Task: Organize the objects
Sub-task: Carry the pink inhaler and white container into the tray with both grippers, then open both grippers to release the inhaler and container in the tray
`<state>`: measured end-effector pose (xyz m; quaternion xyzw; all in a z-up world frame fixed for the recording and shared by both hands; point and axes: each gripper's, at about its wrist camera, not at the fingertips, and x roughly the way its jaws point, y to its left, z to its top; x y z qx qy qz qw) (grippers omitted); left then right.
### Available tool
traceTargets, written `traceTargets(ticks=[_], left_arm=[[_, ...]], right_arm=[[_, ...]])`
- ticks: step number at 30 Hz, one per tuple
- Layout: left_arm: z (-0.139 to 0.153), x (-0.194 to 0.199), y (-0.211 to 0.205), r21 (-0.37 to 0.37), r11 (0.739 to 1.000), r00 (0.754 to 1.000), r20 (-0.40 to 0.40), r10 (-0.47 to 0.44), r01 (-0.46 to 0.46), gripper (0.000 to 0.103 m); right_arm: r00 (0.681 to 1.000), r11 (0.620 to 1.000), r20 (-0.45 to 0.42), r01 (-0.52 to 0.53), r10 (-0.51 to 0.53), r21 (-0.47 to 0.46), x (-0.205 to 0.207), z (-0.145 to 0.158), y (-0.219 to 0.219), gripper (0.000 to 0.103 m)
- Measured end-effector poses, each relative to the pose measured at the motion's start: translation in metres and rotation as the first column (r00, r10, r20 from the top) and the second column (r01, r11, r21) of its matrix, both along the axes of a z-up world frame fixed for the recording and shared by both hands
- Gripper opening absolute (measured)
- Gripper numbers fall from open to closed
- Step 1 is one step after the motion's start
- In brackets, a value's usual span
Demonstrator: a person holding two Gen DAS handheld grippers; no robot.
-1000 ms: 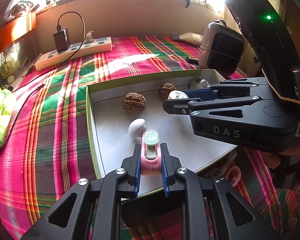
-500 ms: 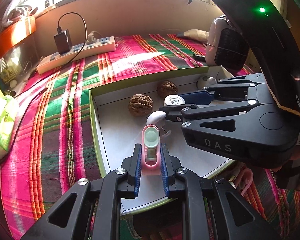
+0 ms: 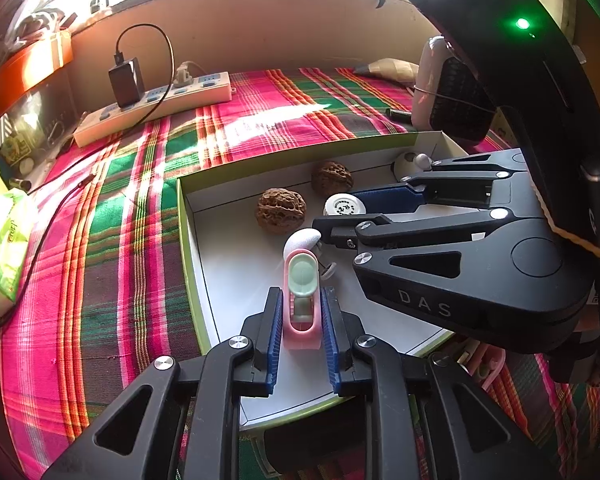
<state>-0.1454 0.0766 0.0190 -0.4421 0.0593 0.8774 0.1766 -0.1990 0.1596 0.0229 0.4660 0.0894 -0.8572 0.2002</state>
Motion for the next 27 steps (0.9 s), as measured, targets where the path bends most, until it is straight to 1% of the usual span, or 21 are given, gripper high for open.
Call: traceTargets(ticks=[4, 6, 9, 12, 18, 19, 20, 21, 27], left_arm=[[0.000, 0.001, -0.001, 0.011, 1.000, 1.000, 0.004, 0.001, -0.001, 0.021], [0.000, 0.002, -0.001, 0.015, 1.000, 1.000, 0.004, 0.004, -0.004, 0.022], [0.000, 0.004, -0.002, 0.016, 1.000, 1.000, 0.003, 0.008, -0.008, 0.023], [0.003, 0.007, -0.003, 0.025, 1.000, 1.000, -0.001, 0.008, -0.008, 0.027], [0.006, 0.013, -0.009, 0.030, 0.999, 1.000, -0.008, 0.027, -0.026, 0.028], [0.007, 0.014, -0.010, 0.035, 0.999, 0.999, -0.009, 0.030, -0.030, 0.031], [0.008, 0.015, -0.011, 0.041, 0.999, 0.999, -0.007, 0.034, -0.034, 0.037], [0.009, 0.016, -0.011, 0.048, 0.998, 0.999, -0.006, 0.035, -0.035, 0.038], [0.018, 0.028, -0.009, 0.050, 0.998, 0.999, -0.035, 0.029, -0.027, 0.038]], right_arm=[[1.000, 1.000, 0.002, -0.004, 0.004, 0.010, 0.001, 0.000, 0.000, 0.034], [1.000, 1.000, 0.000, -0.004, 0.004, 0.010, 0.003, 0.000, 0.000, 0.040], [1.000, 1.000, -0.003, 0.007, -0.007, 0.008, 0.004, 0.001, 0.002, 0.045], [1.000, 1.000, -0.006, 0.016, -0.016, 0.002, 0.006, 0.002, 0.005, 0.045], [0.999, 0.999, -0.020, 0.040, -0.040, -0.019, 0.013, 0.008, 0.010, 0.046], [0.999, 0.999, -0.024, 0.045, -0.045, -0.021, 0.015, 0.009, 0.011, 0.046], [0.998, 0.999, -0.026, 0.048, -0.048, -0.023, 0.017, 0.009, 0.012, 0.046], [0.998, 0.998, -0.028, 0.051, -0.052, -0.024, 0.019, 0.010, 0.012, 0.046], [0.995, 0.995, -0.052, 0.084, -0.087, -0.046, 0.033, 0.018, 0.023, 0.046]])
